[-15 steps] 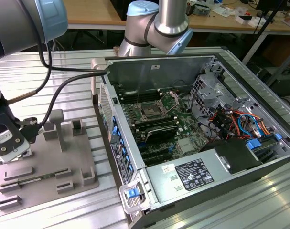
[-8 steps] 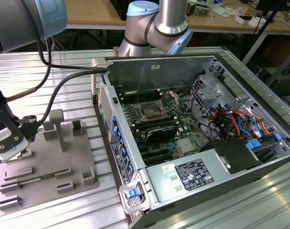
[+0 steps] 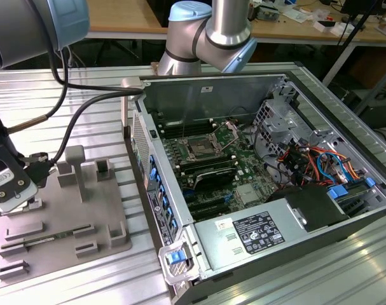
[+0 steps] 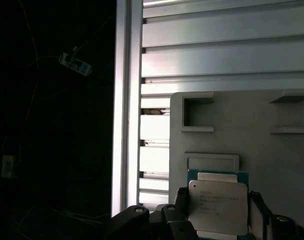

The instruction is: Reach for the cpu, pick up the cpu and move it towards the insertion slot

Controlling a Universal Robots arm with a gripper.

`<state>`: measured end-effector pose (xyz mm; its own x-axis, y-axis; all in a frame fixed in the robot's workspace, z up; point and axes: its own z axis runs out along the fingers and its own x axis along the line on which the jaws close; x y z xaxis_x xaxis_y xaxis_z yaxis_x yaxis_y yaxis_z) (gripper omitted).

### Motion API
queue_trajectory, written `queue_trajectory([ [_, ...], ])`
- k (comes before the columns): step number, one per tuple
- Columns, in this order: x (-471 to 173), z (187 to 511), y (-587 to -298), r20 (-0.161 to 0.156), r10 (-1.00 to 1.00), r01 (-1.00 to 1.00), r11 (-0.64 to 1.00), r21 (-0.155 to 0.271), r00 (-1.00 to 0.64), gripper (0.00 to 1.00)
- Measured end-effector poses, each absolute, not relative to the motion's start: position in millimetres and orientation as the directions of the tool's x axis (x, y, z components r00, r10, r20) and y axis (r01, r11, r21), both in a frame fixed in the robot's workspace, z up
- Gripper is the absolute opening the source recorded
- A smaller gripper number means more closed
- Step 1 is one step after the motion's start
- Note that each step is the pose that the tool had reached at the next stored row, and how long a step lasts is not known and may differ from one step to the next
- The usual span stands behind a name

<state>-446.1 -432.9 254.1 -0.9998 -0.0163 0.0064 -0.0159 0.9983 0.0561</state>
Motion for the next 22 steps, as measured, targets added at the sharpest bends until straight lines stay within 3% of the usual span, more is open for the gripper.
queue_trajectory([
  [22, -446.1, 261.0, -432.9, 0.006, -0.016, -0.016, 0.998, 0.058, -1.000, 0.55],
])
